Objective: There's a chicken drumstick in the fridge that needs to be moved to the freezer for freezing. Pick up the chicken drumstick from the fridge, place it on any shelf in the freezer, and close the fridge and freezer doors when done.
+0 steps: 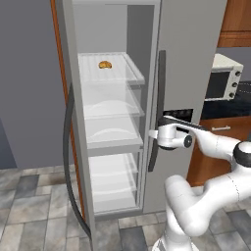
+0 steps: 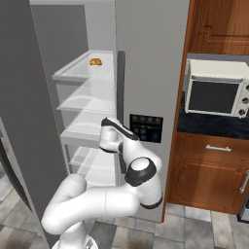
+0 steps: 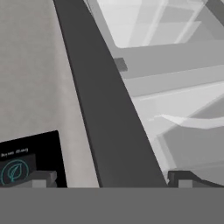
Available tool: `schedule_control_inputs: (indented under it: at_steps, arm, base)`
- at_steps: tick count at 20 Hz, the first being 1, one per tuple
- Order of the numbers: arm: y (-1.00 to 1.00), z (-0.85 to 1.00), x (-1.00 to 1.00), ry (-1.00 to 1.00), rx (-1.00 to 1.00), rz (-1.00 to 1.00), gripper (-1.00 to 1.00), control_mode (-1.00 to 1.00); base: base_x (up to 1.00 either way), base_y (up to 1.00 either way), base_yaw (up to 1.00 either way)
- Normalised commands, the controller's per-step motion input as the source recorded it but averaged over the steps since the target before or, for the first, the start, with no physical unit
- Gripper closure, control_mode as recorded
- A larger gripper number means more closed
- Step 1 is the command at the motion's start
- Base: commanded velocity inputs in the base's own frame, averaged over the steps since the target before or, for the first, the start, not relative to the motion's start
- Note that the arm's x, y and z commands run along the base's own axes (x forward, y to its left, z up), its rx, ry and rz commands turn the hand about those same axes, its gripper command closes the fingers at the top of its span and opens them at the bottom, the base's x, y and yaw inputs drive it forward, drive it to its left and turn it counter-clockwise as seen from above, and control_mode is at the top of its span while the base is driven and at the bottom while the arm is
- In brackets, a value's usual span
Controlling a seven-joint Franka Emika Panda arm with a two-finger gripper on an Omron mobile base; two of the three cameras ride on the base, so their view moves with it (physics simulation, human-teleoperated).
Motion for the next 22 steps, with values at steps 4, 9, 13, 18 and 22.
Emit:
schedule_control_inputs:
  at_steps: [4, 9, 13, 18, 22]
  arm:
    - [0.00, 0.02, -0.01, 0.00, 0.00, -0.07, -1.00, -1.00]
    - [0.00, 0.00, -0.29, 0.00, 0.00, -0.04, -1.00, -1.00]
    - [-0.11, 0.00, -0.44, 0.00, 0.00, -0.07, -1.00, -1.00]
    - [-0.03, 0.00, -0.48, 0.00, 0.00, -0.08, -1.00, -1.00]
    - [0.00, 0.25, -0.64, -0.08, 0.00, -0.04, -1.00, -1.00]
  base:
    - [0.00, 0.00, 0.00]
    - [0.00, 0.00, 0.00]
    - [0.00, 0.00, 0.00]
    - [0.00, 0.00, 0.00]
    - [0.00, 0.00, 0.00]
